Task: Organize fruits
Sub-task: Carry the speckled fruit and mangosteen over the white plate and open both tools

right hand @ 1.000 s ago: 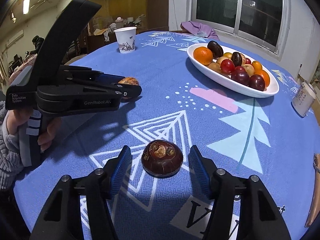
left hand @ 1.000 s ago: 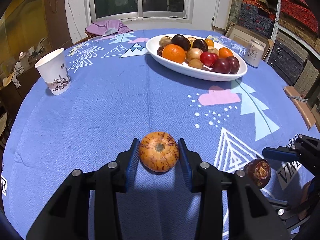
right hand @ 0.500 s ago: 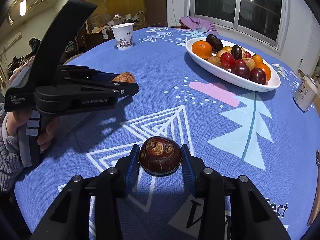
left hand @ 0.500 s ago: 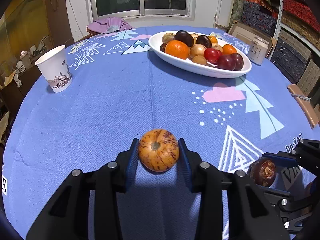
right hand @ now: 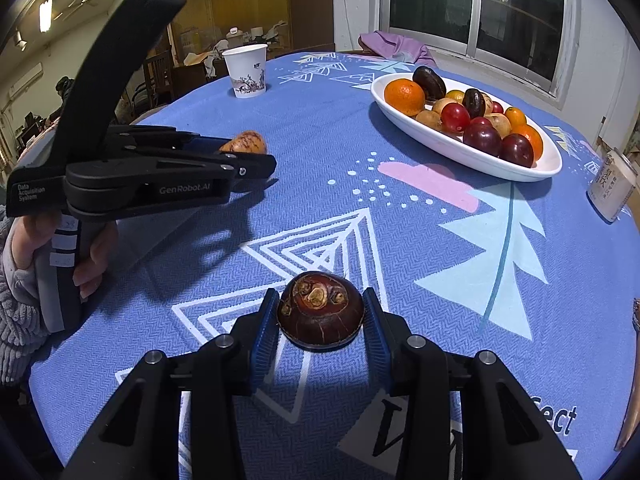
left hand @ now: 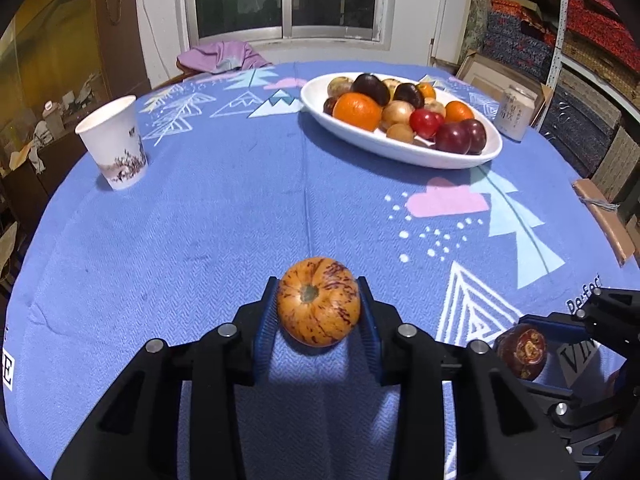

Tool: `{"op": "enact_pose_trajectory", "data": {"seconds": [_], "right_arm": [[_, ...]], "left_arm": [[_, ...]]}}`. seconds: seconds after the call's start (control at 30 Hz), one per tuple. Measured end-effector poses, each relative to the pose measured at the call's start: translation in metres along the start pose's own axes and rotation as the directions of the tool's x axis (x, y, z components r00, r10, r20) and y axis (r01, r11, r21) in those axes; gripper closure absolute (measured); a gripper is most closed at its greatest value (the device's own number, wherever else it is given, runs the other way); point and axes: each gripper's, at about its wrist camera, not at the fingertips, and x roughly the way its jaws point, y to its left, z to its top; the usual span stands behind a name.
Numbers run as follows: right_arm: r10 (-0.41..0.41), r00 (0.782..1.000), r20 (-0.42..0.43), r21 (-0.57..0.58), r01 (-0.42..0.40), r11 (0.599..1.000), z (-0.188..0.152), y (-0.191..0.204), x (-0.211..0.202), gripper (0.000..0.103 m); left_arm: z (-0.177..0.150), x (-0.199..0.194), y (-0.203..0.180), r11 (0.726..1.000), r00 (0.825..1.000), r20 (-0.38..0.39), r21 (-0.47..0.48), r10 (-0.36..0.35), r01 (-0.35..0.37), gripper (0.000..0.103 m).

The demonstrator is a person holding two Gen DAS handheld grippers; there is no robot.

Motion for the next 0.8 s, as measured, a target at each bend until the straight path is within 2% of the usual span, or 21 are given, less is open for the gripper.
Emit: {"op": "enact_pose_trajectory", "data": {"seconds": [0.27, 0.4, 0.53, 0.63, 0.8], "right_arm": [[0.034, 0.999, 0.011, 0.035, -0.034, 0.999, 0.001, -0.008, -0.004, 0.06], [0.051, 0.993, 0.109, 0.109, -0.063, 0.992, 0.01, -0.031, -0.031, 0.06], [0.044, 0.977, 0.208, 0.218, -0.09, 0.972, 0.033, -0.073, -0.067, 0.06], [-0.036, 0.962, 0.272, 0.271, -0.04, 0.962, 0.066, -0.106, -0.096, 0.06], [-0.101, 0.915, 0.39, 0.379, -0.059, 0.924, 0.119, -0.155, -0.127, 0.06]], "left_arm": [[0.0, 0.003, -0.003, 1.0, 1.0, -0.016, 0.007, -0.013, 0.013, 0.066], [0.013, -0.006, -0.011, 0.999, 0.999, 0.013, 0.006, -0.035, 0.035, 0.066], [0.05, -0.021, -0.027, 0.998, 0.996, 0.074, 0.026, -0.056, 0.054, 0.066], [0.09, -0.032, -0.044, 0.996, 0.986, 0.14, 0.036, -0.087, 0.083, 0.066], [0.138, -0.026, -0.07, 0.99, 0.971, 0.192, 0.024, -0.142, 0.14, 0.066]]}}
